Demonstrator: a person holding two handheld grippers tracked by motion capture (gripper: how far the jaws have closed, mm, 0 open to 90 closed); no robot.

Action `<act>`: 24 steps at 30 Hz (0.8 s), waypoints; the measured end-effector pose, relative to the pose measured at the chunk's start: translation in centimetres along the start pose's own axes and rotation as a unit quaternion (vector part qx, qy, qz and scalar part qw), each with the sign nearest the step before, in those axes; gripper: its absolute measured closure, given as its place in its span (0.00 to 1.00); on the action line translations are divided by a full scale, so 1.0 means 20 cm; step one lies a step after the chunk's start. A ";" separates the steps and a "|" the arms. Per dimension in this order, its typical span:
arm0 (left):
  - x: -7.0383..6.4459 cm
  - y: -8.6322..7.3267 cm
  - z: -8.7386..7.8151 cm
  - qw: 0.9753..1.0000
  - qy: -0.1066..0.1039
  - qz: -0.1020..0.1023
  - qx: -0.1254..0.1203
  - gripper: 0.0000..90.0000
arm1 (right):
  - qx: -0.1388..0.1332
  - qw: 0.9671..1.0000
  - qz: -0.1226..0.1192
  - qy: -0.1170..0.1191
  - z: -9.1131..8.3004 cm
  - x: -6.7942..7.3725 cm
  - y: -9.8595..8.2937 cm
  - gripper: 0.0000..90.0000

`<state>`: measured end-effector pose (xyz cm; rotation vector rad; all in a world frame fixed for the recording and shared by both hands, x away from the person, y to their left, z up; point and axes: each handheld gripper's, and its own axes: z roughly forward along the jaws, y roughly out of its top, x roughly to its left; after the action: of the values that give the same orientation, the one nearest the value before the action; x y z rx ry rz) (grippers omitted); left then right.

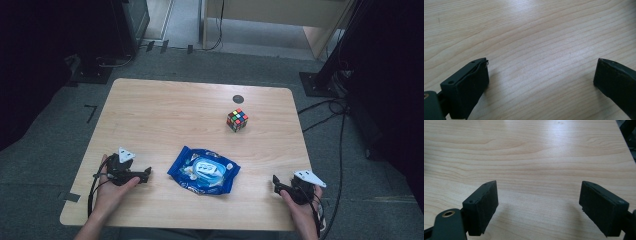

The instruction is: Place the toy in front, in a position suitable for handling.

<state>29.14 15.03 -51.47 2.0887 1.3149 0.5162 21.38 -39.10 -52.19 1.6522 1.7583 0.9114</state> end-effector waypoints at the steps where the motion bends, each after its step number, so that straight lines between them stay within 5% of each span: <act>1: -0.01 0.00 -0.01 1.000 -0.009 -0.003 -0.003 0.00 | -0.003 1.000 -0.003 -0.005 0.00 0.01 0.00 0.20; 4: -0.06 -0.01 -0.05 1.000 -0.010 0.000 -0.019 0.09 | -0.014 1.000 -0.011 -0.004 -0.02 0.04 0.02 0.26; 9: -0.18 -0.01 -0.09 0.998 -0.039 0.025 -0.036 0.15 | -0.021 0.998 -0.016 0.061 -0.03 0.17 0.05 0.42; 13: -0.27 -0.01 -0.09 0.997 -0.054 0.029 -0.045 0.23 | -0.028 0.993 -0.035 0.112 -0.03 0.32 0.09 0.50; 15: -0.30 -0.02 -0.10 0.996 -0.065 0.036 -0.049 0.26 | -0.029 0.992 -0.038 0.118 -0.02 0.35 0.10 0.51; 19: -0.39 -0.02 -0.07 0.995 -0.076 0.061 -0.036 0.30 | -0.016 0.987 -0.044 0.155 0.04 0.49 0.15 0.52; 24: -0.43 0.00 -0.02 0.996 -0.063 0.062 -0.026 0.38 | -0.004 0.982 -0.069 0.176 0.08 0.61 0.17 0.53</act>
<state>25.11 7.40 -51.27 2.1325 1.0956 0.4570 23.65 -26.74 -49.93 1.4045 2.0686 1.1998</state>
